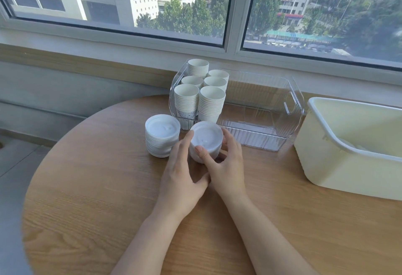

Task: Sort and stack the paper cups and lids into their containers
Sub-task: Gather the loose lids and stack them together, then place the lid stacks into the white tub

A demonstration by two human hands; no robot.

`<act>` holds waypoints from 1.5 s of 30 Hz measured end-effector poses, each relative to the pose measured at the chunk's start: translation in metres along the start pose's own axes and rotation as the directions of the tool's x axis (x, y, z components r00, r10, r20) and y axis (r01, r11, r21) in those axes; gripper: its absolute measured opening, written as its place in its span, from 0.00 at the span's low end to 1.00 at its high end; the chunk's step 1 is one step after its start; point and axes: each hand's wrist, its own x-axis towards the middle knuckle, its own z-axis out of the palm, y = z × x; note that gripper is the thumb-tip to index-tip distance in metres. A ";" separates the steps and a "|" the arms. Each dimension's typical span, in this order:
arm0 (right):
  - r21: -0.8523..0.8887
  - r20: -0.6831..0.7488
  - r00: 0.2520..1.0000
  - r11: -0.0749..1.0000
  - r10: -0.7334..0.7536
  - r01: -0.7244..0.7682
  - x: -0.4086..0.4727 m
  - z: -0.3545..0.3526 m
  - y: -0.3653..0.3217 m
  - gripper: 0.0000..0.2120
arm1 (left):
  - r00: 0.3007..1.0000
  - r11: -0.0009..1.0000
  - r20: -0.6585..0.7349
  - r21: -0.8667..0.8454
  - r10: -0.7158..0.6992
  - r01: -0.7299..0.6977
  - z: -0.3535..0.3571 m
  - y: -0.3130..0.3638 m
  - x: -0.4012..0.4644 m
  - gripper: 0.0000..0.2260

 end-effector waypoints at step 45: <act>-0.574 0.096 0.995 0.816 -0.017 0.070 -0.051 -0.366 -0.070 0.13 | 0.835 0.819 0.327 0.232 0.443 -0.525 0.091 0.204 -0.014 0.25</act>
